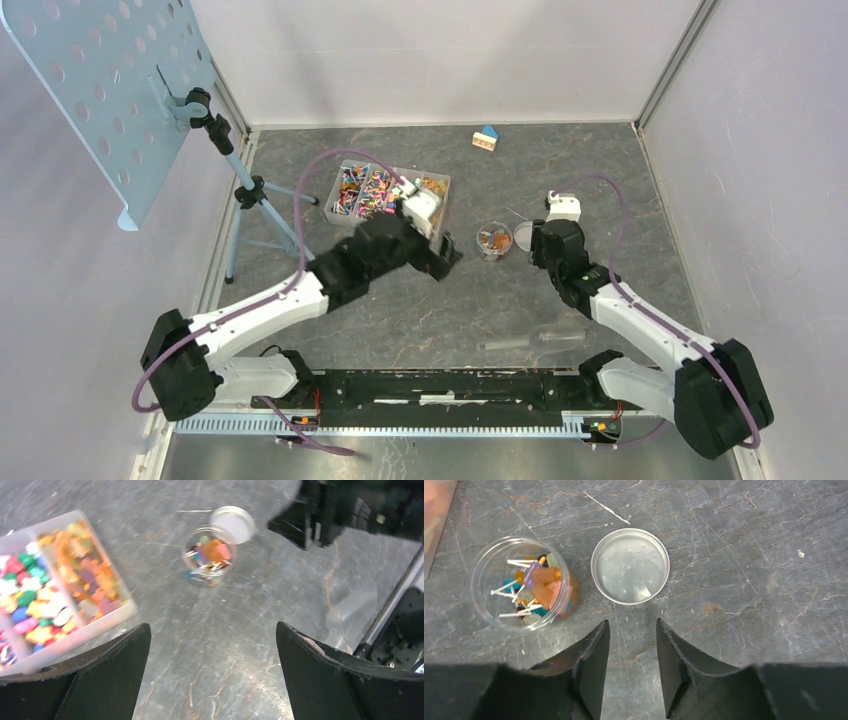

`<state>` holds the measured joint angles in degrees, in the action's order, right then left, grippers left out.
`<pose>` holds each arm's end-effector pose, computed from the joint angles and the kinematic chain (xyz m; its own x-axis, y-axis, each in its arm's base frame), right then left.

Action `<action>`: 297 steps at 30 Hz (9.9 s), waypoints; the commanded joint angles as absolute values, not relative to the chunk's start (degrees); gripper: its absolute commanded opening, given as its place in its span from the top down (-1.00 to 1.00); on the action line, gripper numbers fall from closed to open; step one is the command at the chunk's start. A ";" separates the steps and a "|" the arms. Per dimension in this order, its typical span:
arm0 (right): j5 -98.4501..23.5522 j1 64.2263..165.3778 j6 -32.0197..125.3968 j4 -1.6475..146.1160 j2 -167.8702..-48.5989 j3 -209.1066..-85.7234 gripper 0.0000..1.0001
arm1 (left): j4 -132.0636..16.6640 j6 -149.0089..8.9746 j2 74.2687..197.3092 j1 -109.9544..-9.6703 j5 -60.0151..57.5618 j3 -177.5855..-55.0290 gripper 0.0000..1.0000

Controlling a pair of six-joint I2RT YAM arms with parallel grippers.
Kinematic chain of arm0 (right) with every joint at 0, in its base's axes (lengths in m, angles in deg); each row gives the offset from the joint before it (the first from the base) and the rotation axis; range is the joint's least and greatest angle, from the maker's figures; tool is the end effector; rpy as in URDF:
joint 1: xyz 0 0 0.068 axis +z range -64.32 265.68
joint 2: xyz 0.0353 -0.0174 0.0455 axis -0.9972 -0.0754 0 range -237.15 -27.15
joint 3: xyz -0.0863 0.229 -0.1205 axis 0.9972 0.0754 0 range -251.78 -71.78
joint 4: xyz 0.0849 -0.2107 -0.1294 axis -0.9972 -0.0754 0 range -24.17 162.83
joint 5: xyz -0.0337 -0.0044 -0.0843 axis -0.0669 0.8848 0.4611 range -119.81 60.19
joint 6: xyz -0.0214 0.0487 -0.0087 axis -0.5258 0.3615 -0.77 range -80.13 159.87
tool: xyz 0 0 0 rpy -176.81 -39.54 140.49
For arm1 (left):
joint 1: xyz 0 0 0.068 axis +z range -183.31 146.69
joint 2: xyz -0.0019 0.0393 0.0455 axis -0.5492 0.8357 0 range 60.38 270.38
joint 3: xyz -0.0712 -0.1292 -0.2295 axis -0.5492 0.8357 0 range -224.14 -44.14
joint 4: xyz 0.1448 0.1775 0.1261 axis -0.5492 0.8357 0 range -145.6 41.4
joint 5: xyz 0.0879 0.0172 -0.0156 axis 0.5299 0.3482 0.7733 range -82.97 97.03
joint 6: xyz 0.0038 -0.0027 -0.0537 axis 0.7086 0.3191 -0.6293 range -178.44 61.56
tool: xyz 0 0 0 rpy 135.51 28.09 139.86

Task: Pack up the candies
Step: Pick up the bottle lid at the center of the board, then close the bottle lid on the packing bottle.

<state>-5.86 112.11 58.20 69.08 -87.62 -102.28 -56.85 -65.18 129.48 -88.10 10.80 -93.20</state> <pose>0.2040 0.0852 0.2137 -0.5047 0.0700 -0.8604 0.0571 0.9972 0.0477 0.1635 -0.2277 0.2973 -0.2759 0.1878 -0.9426 0.7522 0.6527 -0.0902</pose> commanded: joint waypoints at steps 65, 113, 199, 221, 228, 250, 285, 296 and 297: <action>-23.45 94.47 60.23 76.87 -104.36 -111.86 1.00 | -52.10 -59.96 117.53 -75.76 -9.57 -92.01 -1.00; -63.06 104.90 120.37 137.78 -84.67 -83.15 1.00 | -106.51 -35.76 134.89 -84.66 -24.15 -85.28 -1.00; -24.26 105.00 66.35 65.56 -47.70 -101.59 -0.96 | -9.62 -65.27 193.46 -84.50 7.68 -170.58 -0.64; -29.68 105.01 71.88 70.01 -51.23 -96.44 -0.96 | -21.96 -74.18 175.38 -77.81 4.48 -156.23 -1.00; -29.67 104.90 66.26 71.54 -64.67 -100.20 -0.96 | -31.81 -75.14 164.90 -74.08 0.08 -138.88 -0.83; -35.08 103.24 55.20 79.32 -98.21 -110.69 -0.42 | -51.40 -83.88 170.06 -73.35 -8.57 -122.71 -0.15; -42.73 97.51 57.19 87.41 -108.28 -108.23 0.09 | -57.09 -85.07 177.01 -73.33 -12.90 -126.00 0.10; -43.79 96.74 57.21 85.92 -108.26 -111.17 0.00 | -54.96 -82.41 177.41 -73.29 -11.55 -128.06 -0.38; -44.08 96.58 57.26 85.84 -108.35 -111.52 0.03 | -54.94 -82.41 177.37 -73.27 -11.34 -128.12 -0.38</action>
